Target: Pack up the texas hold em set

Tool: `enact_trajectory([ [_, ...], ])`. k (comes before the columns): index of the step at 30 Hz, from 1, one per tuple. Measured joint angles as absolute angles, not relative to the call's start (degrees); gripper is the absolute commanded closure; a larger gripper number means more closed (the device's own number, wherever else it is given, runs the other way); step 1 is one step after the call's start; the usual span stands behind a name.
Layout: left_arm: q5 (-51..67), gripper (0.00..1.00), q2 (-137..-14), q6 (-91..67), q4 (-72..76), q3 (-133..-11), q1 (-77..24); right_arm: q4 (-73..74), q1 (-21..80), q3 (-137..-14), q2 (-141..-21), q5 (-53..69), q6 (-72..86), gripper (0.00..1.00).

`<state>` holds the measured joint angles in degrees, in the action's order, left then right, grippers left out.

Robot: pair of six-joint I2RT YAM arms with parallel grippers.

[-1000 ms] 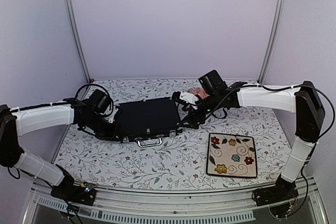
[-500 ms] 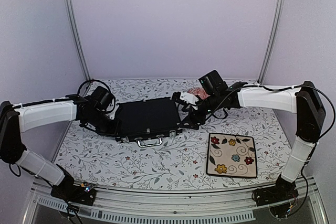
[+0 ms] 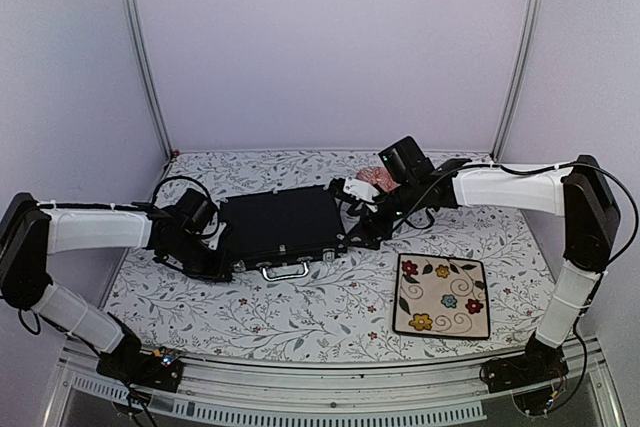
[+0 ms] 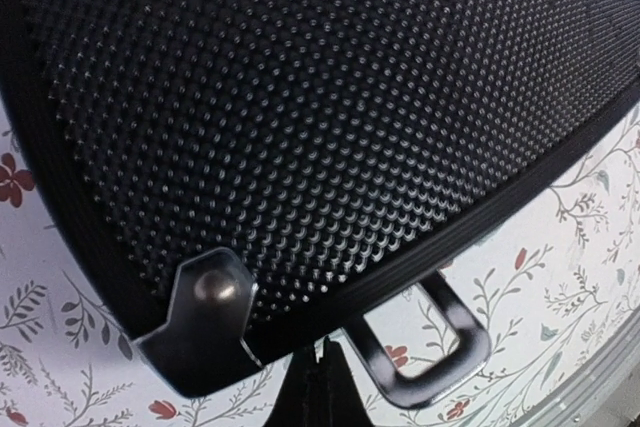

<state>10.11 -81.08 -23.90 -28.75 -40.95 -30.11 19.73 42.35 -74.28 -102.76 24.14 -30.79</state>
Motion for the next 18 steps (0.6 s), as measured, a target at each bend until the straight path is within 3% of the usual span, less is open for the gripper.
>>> enact_trajectory([
  [7,11.1,1.00,-81.7,-25.8,-25.3,-39.7,-30.1,19.7,42.4,-74.1,-102.8,24.1,-30.8,0.15],
  [18,8.3,1.00,-79.9,-28.2,-36.1,-49.1,-30.1,19.7,42.3,-73.3,-102.8,24.2,-30.8,0.15],
])
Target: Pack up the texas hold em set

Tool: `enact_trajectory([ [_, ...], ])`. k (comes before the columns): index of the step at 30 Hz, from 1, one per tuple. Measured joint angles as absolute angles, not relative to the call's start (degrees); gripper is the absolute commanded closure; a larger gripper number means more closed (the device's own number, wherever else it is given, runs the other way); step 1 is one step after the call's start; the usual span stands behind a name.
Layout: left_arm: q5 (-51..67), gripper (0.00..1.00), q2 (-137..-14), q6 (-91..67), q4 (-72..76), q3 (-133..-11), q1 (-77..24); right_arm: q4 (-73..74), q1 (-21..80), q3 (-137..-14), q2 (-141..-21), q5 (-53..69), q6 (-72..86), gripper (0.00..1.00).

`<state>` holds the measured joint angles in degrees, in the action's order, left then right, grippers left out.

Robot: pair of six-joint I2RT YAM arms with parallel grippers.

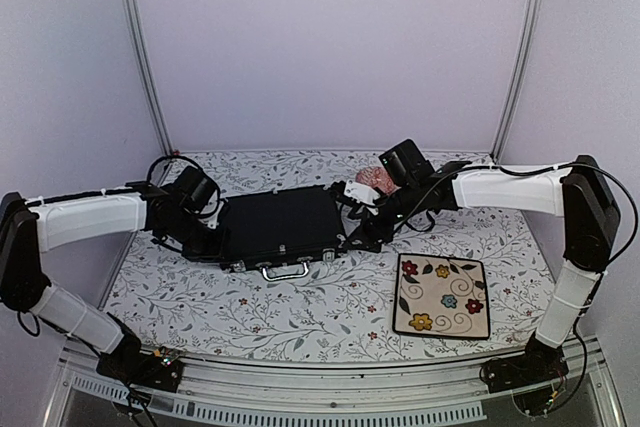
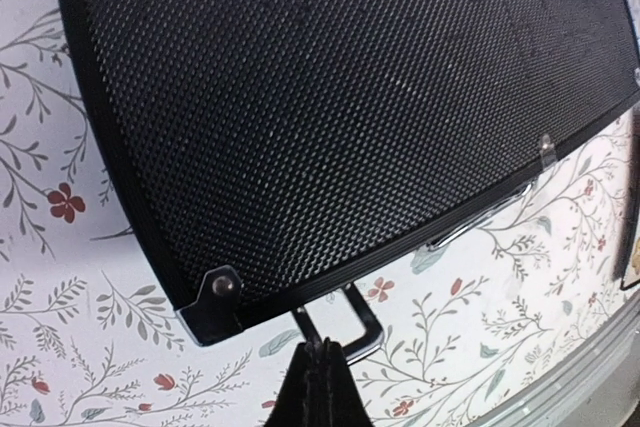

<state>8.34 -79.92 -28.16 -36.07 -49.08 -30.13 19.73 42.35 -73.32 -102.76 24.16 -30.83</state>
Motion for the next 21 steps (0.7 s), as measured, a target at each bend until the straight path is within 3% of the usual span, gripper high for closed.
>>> enact_trajectory([
  [10,10.3,1.00,-83.5,-28.8,-34.4,-50.4,-30.3,19.7,42.3,-72.6,-102.8,24.2,-30.9,0.15],
  [21,11.1,1.00,-82.0,-31.1,-28.1,-43.5,-31.0,19.7,42.3,-72.6,-102.8,24.6,-30.9,0.15],
])
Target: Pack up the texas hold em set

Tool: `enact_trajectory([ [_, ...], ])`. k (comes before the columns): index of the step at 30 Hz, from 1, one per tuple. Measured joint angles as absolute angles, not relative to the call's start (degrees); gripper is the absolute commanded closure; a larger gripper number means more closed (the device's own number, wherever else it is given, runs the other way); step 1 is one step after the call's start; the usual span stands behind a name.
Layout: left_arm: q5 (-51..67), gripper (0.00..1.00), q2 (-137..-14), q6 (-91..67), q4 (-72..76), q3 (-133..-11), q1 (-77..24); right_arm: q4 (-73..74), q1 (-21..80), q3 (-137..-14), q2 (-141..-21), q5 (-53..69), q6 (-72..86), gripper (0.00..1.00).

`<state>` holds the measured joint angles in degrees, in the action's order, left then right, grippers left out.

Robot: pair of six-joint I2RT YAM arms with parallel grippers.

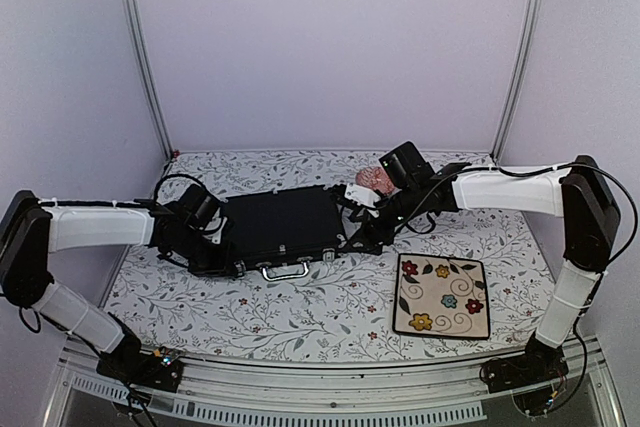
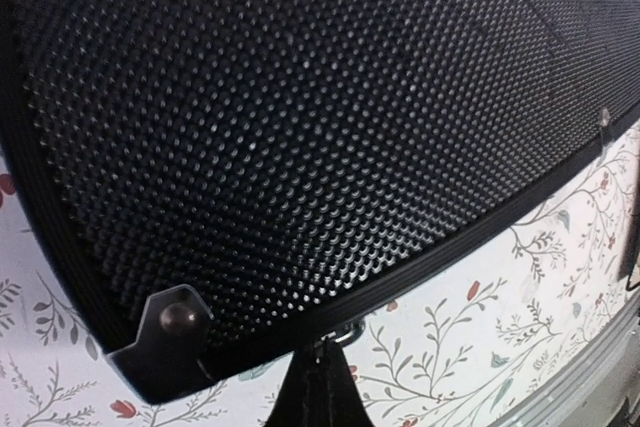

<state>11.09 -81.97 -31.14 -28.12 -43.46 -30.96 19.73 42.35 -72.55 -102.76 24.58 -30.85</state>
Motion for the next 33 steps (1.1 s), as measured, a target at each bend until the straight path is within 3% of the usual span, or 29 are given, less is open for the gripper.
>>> enact_trajectory([
  [21,5.2,0.98,-78.2,-34.5,-17.6,-35.9,-31.9,19.7,42.3,-72.6,-102.8,24.5,-30.9,0.15],
  [25,6.1,0.82,-75.8,-32.4,-21.3,-37.3,-31.9,19.7,42.3,-72.6,-102.8,24.6,-30.9,0.15],
  [30,5.8,0.41,-70.9,-27.6,-26.3,-41.4,-32.0,19.7,42.3,-72.6,-102.8,24.6,-30.9,0.15],
  [33,4.4,0.29,-69.4,-24.0,-27.5,-43.3,-32.0,19.7,42.3,-72.6,-102.8,24.6,-31.0,0.15],
])
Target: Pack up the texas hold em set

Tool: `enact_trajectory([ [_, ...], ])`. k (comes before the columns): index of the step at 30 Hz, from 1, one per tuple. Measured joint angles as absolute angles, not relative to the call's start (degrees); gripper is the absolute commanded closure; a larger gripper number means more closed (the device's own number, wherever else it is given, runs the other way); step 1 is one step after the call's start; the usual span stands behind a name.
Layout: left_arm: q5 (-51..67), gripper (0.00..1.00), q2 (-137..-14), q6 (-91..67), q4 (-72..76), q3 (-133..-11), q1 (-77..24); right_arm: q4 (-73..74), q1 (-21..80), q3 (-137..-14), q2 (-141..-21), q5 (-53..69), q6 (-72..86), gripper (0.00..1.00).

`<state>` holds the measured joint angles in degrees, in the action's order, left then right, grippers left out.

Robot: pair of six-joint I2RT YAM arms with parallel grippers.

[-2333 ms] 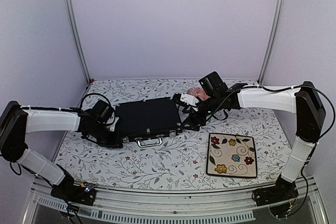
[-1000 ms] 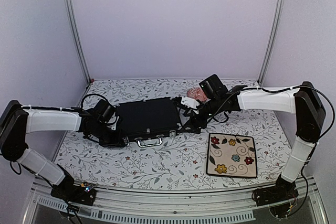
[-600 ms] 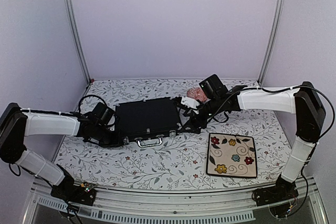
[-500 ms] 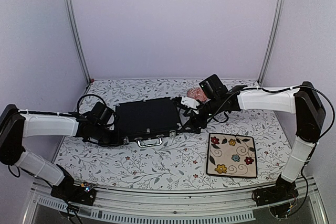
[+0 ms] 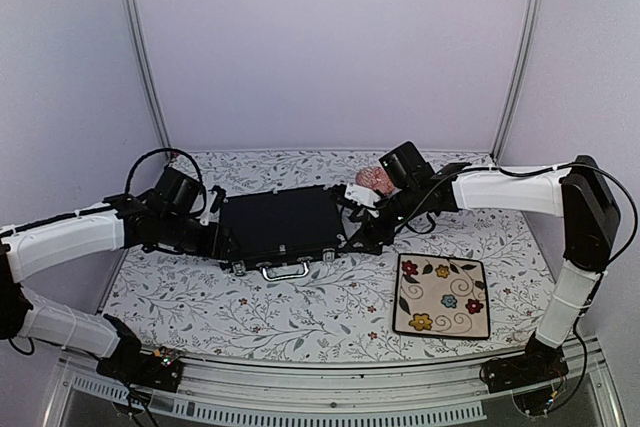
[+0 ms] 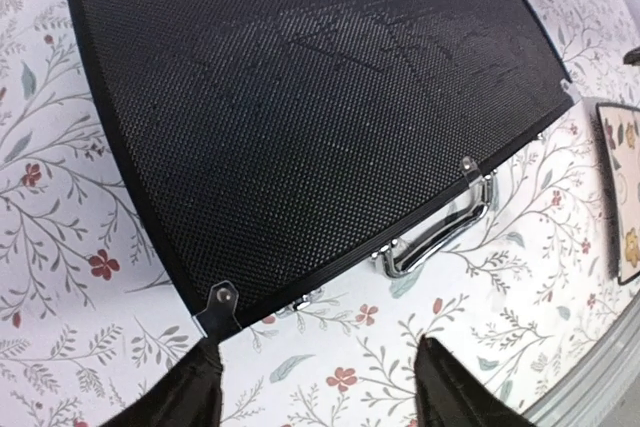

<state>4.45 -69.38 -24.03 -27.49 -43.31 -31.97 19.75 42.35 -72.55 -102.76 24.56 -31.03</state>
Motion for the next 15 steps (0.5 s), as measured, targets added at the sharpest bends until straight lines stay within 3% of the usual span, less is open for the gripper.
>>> enact_trajectory([
  [15,5.4,0.22,-78.0,-18.6,-26.9,-46.4,-23.6,20.4,42.3,-72.3,-102.7,24.1,-32.4,0.15],
])
